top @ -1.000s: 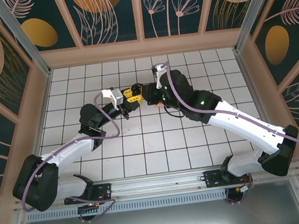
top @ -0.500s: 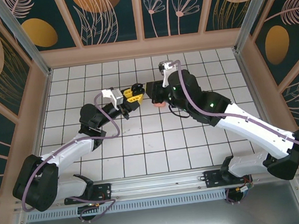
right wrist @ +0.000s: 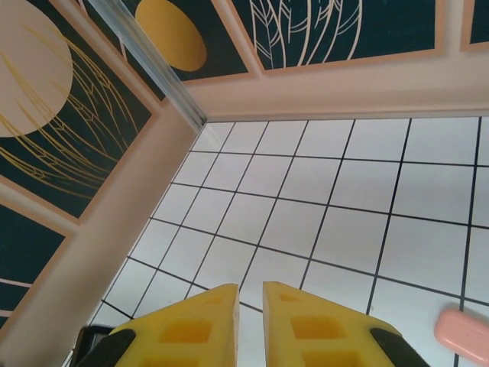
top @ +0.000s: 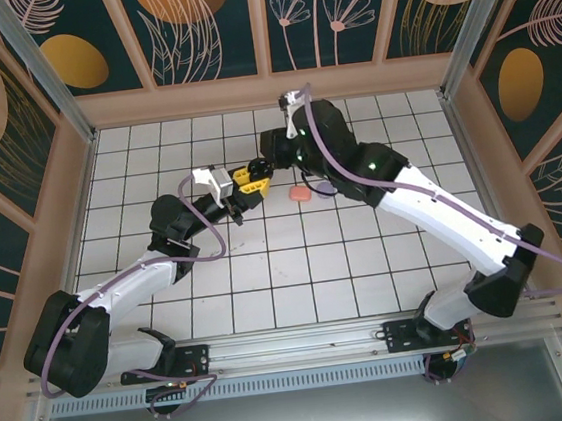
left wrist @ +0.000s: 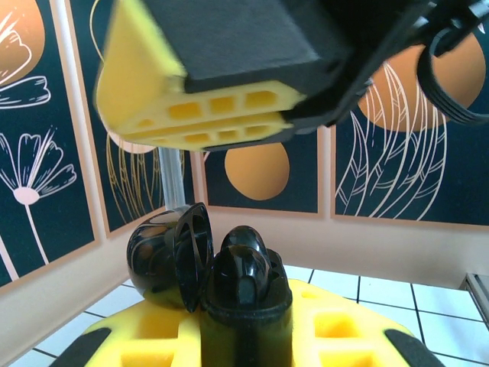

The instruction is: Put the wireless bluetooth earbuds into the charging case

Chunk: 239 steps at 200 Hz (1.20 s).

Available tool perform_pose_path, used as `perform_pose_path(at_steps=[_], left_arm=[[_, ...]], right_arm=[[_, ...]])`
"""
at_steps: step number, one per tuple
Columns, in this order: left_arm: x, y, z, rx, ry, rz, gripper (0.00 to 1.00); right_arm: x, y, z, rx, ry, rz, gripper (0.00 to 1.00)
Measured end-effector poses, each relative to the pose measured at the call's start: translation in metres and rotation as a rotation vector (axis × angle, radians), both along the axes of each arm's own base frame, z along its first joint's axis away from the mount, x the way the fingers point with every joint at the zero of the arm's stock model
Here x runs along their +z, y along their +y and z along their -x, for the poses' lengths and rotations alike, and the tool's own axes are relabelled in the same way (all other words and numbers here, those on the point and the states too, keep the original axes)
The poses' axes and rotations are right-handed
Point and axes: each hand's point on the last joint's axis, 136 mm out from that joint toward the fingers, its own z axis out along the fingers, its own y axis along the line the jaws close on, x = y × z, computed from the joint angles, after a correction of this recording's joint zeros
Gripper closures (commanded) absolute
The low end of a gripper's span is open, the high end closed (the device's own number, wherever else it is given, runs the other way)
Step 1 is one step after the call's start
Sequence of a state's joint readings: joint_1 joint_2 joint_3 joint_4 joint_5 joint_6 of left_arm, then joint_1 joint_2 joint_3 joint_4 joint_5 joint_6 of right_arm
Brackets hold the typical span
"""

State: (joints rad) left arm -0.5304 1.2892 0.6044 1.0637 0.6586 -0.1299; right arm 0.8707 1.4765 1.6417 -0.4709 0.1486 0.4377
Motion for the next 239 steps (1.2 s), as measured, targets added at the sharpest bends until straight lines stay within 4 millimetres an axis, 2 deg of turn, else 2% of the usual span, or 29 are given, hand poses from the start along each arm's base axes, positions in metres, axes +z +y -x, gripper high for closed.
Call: perform_pose_path(at_steps=[23, 55, 74, 108, 133, 158, 177, 197, 218, 231, 239], left_arm=[[-0.002, -0.001, 0.001, -0.005, -0.001, -0.011, 1.0], [-0.007, -0.002, 0.0, -0.006, 0.005, -0.027, 1.0], [-0.013, -0.003, -0.001, -0.007, 0.025, -0.045, 1.0], [-0.016, -0.007, 0.002, -0.018, 0.035, -0.056, 1.0], [-0.018, -0.006, -0.001, 0.0, 0.041, -0.058, 1.0], [-0.018, -0.007, -0.004, 0.012, 0.037, -0.049, 1.0], [-0.017, -0.005, -0.011, 0.038, 0.042, -0.035, 1.0], [-0.017, -0.003, -0.016, 0.056, 0.058, -0.022, 1.0], [-0.018, -0.002, -0.02, 0.074, 0.079, -0.004, 1.0], [-0.023, 0.0, -0.022, 0.088, 0.102, 0.004, 1.0], [-0.029, 0.001, -0.024, 0.098, 0.124, 0.005, 1.0]], right_arm=[[-0.01, 0.014, -0.011, 0.031, 0.033, 0.045, 0.84], [-0.042, 0.029, -0.015, 0.093, 0.106, 0.145, 0.88], [-0.05, 0.028, -0.012, 0.114, 0.129, 0.172, 0.91], [-0.051, 0.02, 0.0, 0.136, 0.138, 0.181, 0.94], [-0.05, 0.004, 0.024, 0.155, 0.155, 0.162, 0.94], [-0.045, -0.02, 0.04, 0.12, 0.157, 0.124, 0.92], [-0.046, -0.045, 0.044, 0.049, 0.162, 0.095, 0.9], [-0.05, -0.08, 0.037, -0.069, 0.165, 0.042, 0.9], [-0.069, -0.108, 0.032, -0.174, 0.182, 0.006, 0.89], [-0.091, -0.114, 0.035, -0.204, 0.211, 0.002, 0.89], [-0.112, -0.117, 0.037, -0.22, 0.241, 0.008, 0.89]])
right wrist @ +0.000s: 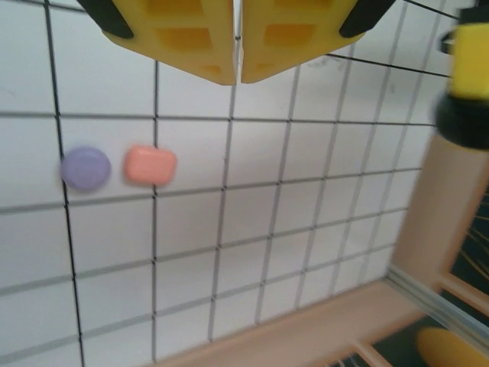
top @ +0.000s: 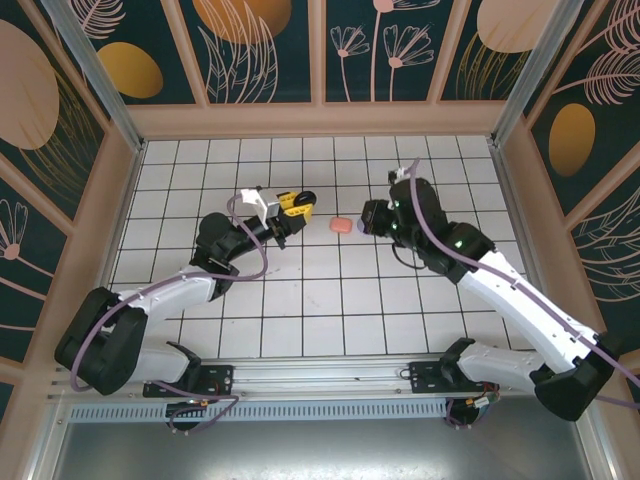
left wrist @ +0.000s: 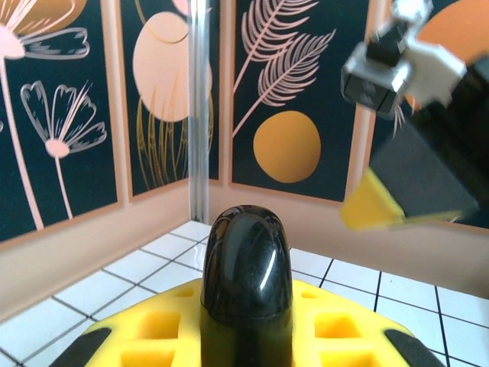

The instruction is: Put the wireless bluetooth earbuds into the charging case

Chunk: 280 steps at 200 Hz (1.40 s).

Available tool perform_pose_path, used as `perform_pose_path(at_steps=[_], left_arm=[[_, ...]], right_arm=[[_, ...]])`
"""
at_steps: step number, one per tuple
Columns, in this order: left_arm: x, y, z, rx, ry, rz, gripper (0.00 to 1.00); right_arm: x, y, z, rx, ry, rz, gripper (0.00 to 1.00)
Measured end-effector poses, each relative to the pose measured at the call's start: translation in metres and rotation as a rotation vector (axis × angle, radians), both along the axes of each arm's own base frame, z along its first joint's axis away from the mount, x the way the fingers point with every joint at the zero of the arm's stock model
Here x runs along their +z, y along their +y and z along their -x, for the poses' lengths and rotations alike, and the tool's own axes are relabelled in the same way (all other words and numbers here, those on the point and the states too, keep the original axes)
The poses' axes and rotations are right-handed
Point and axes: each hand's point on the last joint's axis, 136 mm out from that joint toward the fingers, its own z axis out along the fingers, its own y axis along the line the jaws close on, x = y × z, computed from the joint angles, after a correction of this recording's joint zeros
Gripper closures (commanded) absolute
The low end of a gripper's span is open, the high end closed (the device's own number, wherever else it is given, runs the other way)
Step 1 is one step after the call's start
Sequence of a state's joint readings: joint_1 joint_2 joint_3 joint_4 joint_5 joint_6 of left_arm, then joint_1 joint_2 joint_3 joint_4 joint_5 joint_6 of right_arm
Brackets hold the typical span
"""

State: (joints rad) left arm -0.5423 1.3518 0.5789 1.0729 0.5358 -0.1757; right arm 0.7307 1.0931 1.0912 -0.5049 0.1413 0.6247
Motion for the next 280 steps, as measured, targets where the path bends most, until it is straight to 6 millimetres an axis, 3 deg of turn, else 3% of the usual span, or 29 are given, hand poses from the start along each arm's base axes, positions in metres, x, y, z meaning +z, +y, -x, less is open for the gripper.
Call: perform_pose_path(at_steps=[34, 59, 95, 129, 174, 216, 280], left_arm=[[-0.034, 0.003, -0.012, 0.05, 0.136, -0.013, 1.0], [-0.069, 0.004, -0.024, 0.091, 0.289, -0.049, 1.0], [-0.127, -0.005, -0.047, 0.132, 0.558, -0.117, 1.0], [-0.161, -0.015, -0.067, 0.167, 0.735, -0.156, 1.0], [-0.193, -0.017, -0.093, 0.259, 0.867, -0.212, 1.0], [-0.217, -0.003, -0.108, 0.349, 0.958, -0.237, 1.0], [-0.238, 0.007, -0.125, 0.397, 1.039, -0.236, 0.87]], right_arm=[[-0.084, -0.015, 0.017, -0.048, 0.14, 0.034, 0.88], [-0.112, -0.023, 0.028, -0.068, 0.187, 0.035, 0.88], [-0.112, -0.021, 0.026, -0.069, 0.17, 0.013, 0.87], [-0.109, -0.019, 0.024, -0.066, 0.155, 0.004, 0.87], [-0.109, -0.019, 0.023, -0.062, 0.15, 0.008, 0.87], [-0.11, -0.019, 0.023, -0.063, 0.151, 0.01, 0.87], [-0.104, -0.023, 0.024, -0.07, 0.135, -0.001, 0.85]])
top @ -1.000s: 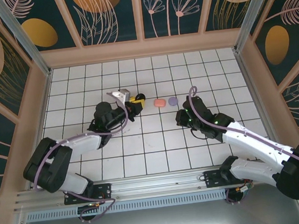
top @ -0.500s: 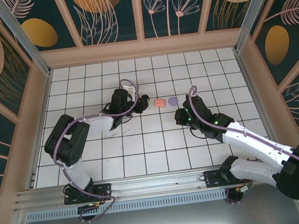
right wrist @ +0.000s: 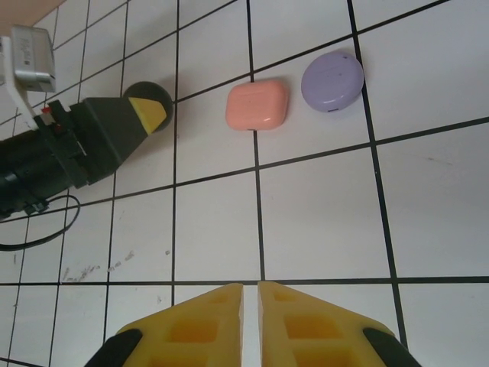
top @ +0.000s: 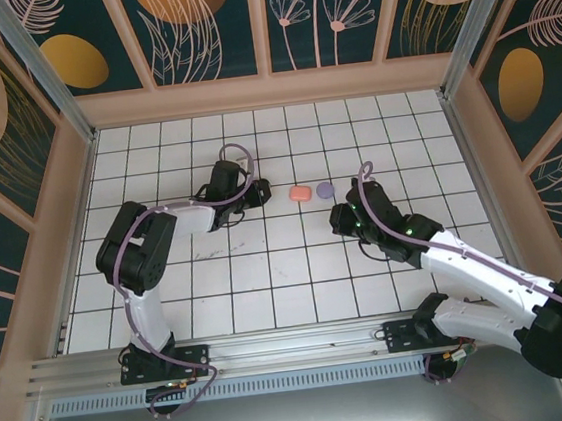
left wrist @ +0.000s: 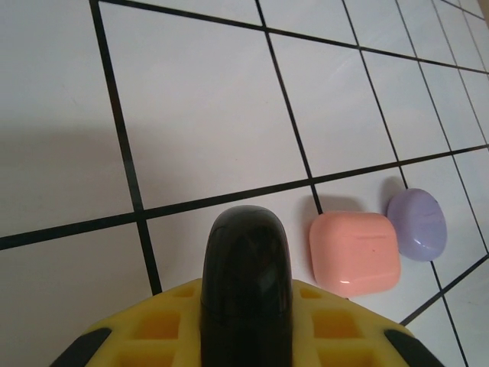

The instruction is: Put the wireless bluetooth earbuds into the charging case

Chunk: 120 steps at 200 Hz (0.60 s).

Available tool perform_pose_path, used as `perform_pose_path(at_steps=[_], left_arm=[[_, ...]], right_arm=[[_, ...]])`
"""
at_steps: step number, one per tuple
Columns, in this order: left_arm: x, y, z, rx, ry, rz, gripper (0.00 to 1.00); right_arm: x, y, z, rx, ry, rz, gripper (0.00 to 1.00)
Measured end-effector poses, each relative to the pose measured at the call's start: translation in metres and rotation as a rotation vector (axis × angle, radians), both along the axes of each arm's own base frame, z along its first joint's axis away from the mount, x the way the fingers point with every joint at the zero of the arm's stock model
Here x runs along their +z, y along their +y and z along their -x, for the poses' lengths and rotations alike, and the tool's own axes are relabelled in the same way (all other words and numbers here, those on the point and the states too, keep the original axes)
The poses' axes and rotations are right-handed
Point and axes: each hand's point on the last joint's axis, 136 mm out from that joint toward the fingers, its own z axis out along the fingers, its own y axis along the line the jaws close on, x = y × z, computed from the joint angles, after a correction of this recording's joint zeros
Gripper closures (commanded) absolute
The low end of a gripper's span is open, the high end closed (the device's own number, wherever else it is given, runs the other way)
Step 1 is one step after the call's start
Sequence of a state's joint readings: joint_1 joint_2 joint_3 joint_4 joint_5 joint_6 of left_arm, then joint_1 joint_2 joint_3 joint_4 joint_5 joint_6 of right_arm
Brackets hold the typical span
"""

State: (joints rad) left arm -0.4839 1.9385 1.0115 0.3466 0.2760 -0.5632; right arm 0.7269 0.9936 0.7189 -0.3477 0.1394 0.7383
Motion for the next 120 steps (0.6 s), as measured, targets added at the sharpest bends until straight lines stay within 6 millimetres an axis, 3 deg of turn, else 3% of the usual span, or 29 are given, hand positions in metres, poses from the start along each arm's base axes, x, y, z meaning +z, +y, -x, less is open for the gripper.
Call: perform_pose_path(at_steps=[45, 120], left_arm=[[-0.011, 0.0, -0.001, 0.004, 0.035, -0.01, 0.81], [-0.013, 0.008, -0.005, 0.019, 0.046, -0.012, 0.71]], right_arm=[[0.0, -0.003, 0.001, -0.001, -0.002, 0.011, 0.82], [0.008, -0.004, -0.001, 0.001, -0.021, 0.023, 0.75]])
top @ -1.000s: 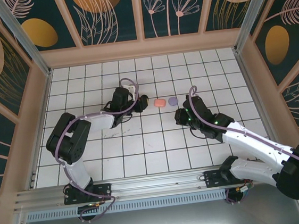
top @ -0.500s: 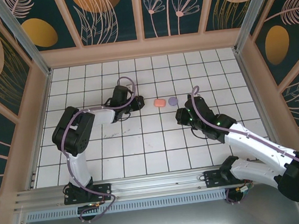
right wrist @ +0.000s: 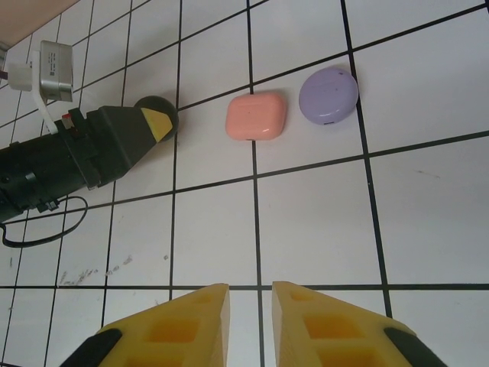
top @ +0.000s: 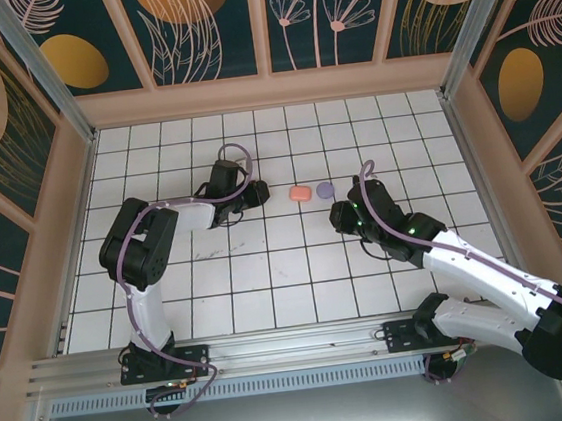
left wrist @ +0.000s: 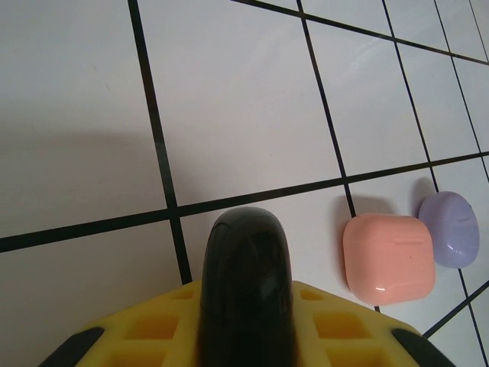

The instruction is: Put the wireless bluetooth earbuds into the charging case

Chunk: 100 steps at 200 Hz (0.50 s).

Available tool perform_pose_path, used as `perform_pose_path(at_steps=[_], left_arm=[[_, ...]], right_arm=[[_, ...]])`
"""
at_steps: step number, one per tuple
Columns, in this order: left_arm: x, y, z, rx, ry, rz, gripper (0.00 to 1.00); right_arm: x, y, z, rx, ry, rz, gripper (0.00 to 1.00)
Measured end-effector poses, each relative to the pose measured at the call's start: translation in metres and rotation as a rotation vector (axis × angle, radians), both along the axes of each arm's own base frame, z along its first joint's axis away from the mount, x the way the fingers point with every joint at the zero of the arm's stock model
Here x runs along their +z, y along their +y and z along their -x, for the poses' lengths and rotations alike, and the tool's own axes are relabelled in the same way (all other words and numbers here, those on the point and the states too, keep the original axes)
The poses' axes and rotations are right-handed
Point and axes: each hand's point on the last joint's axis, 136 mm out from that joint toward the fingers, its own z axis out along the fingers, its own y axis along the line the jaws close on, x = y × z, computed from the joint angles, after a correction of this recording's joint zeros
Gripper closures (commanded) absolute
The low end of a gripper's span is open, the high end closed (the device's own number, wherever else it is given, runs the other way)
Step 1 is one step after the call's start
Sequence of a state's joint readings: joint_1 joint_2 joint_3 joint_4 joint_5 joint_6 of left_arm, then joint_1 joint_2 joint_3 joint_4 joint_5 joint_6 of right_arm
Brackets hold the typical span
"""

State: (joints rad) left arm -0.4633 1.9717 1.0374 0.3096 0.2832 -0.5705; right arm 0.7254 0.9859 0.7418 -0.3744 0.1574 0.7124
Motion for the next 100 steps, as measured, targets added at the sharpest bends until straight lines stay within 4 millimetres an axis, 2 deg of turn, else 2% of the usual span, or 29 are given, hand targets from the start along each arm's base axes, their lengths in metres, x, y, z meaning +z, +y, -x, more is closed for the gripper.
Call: perform_pose_path(at_steps=[100], left_arm=[[-0.0027, 0.0053, -0.0026, 0.009, 0.006, 0.0, 0.58]], right_arm=[[-0.0012, -0.0021, 0.0013, -0.003, 0.009, 0.011, 0.59]])
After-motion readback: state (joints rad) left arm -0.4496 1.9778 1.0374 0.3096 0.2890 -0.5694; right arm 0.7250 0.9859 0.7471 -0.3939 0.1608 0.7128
